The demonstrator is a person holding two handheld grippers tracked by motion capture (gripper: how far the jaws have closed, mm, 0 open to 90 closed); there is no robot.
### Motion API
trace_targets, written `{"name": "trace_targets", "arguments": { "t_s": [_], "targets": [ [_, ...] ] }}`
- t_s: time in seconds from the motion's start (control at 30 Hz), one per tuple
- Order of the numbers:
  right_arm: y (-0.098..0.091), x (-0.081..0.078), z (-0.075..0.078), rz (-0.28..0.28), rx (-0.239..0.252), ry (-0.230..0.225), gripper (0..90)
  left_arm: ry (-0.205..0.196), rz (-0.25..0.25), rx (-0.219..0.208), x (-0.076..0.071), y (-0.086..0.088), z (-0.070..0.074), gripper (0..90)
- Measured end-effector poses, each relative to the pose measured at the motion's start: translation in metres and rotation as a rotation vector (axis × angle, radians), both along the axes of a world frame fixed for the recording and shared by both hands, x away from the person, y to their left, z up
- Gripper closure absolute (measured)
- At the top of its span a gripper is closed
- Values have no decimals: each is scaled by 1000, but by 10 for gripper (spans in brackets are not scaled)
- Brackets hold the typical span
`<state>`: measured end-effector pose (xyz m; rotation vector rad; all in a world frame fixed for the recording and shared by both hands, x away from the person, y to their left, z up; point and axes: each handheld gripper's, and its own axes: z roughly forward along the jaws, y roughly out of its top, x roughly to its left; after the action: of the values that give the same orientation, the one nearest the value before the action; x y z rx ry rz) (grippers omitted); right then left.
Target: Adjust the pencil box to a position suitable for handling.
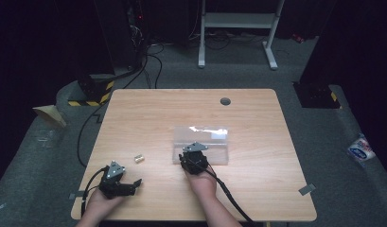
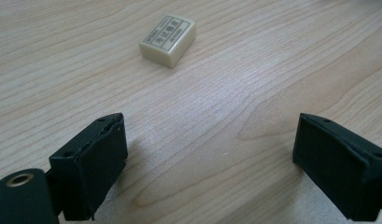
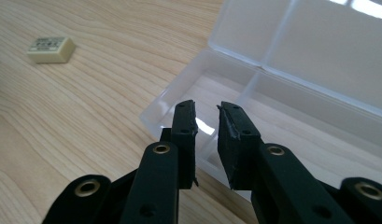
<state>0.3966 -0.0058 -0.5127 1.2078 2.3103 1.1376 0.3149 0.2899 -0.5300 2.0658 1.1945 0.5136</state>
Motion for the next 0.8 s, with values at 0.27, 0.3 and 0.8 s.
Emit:
{"name": "trace_targets", "arguments": {
  "t_s": [0.27,0.3,0.8],
  "targets": [
    [1,-1,1,23,-11,-6,757,-1,-2,-1,0,0,0,108],
    [1,-2,1,21,-11,-5,758,-1,-2,-1,0,0,0,108],
    [-42,-17,25,-20,-9,-86,644,-3,-8,-1,0,0,0,116]
  ]
}}
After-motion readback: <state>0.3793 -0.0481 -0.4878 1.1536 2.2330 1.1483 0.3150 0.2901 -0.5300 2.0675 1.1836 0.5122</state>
